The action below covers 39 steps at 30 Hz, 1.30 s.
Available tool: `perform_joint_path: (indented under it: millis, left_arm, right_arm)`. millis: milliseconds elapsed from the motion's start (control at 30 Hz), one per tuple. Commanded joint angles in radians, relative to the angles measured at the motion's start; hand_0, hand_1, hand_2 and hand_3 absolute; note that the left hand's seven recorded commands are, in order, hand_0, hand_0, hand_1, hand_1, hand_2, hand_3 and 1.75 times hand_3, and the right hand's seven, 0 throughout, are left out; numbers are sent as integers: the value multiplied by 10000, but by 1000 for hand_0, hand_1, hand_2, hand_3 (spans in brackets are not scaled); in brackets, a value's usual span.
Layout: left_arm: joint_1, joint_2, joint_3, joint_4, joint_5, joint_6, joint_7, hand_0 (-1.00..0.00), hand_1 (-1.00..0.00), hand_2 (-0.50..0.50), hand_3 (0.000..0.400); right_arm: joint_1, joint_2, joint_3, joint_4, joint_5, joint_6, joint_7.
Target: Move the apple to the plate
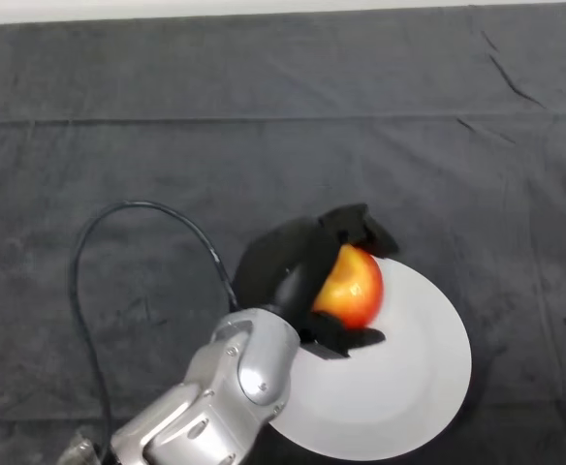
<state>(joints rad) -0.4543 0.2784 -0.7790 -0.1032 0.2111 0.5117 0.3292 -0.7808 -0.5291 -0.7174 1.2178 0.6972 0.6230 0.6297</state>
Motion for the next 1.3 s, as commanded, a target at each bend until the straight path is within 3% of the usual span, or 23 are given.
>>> perform_joint_path:
  millis: [33, 367, 400, 433, 467, 500, 967, 1300]
  left_arm:
    - [-349, 20, -286, 497, -162, -183, -146, -1000, -1000, 0, 400]
    - [-614, 94, -774, 1028, -671, -521, -398, -1000, -1000, 0, 400]
    - [-638, 115, -781, 1053, -708, -537, -433, -714, -710, -2, 285]
    - [-655, 133, -778, 1065, -733, -545, -460, -616, -596, -10, 246]
    - [-675, 164, -766, 1072, -769, -551, -499, -353, -133, -110, 141]
    - [-688, 195, -747, 1059, -796, -543, -531, 0, 0, 0, 0]
    - [-577, 673, 258, 293, -894, -453, -443, 0, 0, 0, 0]
    - [142, 1160, 1786, 768, -894, -1951, 420, 0, 0, 0, 0]
  right_arm:
    - [72, -249, -89, -94, 39, -54, -20]
    - [67, -254, -90, -82, 37, -54, -15]
    - [66, -254, -90, -81, 37, -54, -14]
    - [66, -254, -90, -80, 37, -54, -14]
    - [66, -255, -90, -79, 36, -54, -13]
    - [65, -255, -90, -78, 36, -54, -13]
    - [64, -255, -91, -74, 33, -56, -9]
    - [71, -247, -90, -88, 32, -59, -13]
